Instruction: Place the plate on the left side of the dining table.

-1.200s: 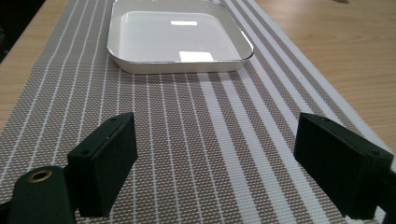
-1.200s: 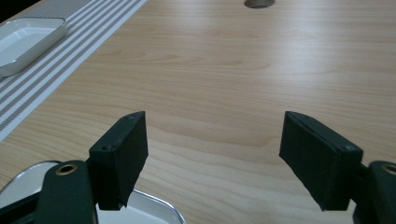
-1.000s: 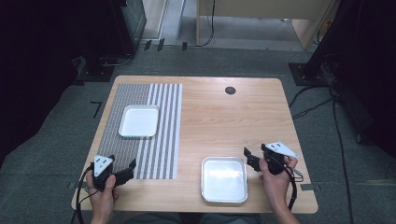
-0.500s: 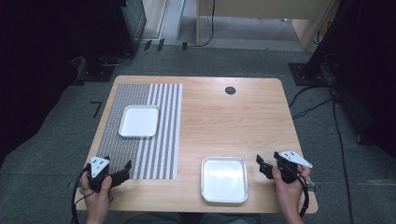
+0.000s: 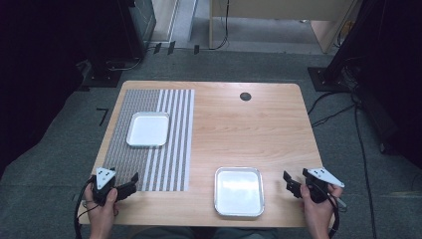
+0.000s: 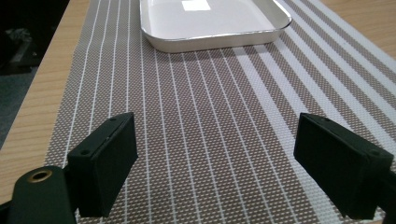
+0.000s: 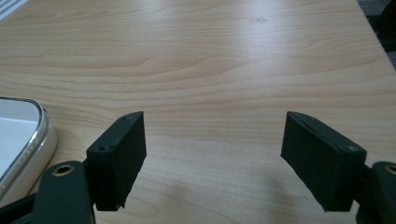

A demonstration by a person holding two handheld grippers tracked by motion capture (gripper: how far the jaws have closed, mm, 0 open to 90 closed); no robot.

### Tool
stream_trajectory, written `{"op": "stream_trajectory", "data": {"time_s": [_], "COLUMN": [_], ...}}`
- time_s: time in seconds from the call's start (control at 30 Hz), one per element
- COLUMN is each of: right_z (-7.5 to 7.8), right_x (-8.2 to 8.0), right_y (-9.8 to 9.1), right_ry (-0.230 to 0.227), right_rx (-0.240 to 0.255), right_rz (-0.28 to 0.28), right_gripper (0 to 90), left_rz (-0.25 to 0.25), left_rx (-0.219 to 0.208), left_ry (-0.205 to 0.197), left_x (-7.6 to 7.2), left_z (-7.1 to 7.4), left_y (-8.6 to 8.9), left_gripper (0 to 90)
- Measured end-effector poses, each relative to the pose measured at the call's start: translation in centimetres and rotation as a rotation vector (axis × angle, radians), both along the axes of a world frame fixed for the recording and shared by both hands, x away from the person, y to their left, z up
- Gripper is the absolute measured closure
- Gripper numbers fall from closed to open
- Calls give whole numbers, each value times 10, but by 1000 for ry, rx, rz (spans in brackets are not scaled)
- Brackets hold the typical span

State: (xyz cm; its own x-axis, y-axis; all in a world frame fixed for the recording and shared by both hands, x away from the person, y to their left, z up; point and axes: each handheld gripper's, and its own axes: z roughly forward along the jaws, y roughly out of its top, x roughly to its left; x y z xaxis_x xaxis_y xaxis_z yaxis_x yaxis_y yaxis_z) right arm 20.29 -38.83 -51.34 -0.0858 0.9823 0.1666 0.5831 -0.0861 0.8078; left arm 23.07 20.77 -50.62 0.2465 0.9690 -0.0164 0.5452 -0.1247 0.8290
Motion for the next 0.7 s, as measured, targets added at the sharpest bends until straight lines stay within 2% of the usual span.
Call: {"op": "stream_trajectory", "data": {"time_s": [0.33,0.53,0.7], "right_z": [-5,-9,-9], "right_x": [-13,-14,-15], "right_y": [-18,-22,-24], "right_ry": [32,63,61], "right_rx": [-8,-8,-5], "right_rz": [-38,-48,-64], "right_gripper": [229,228,230], "left_rz": [12,5,-6], "left_rx": [5,13,20], "left_ry": [33,60,65], "left_x": [3,4,4], "left_z": [-3,-7,-8], "left_y": [5,2,0], "left_gripper": [133,133,133]}}
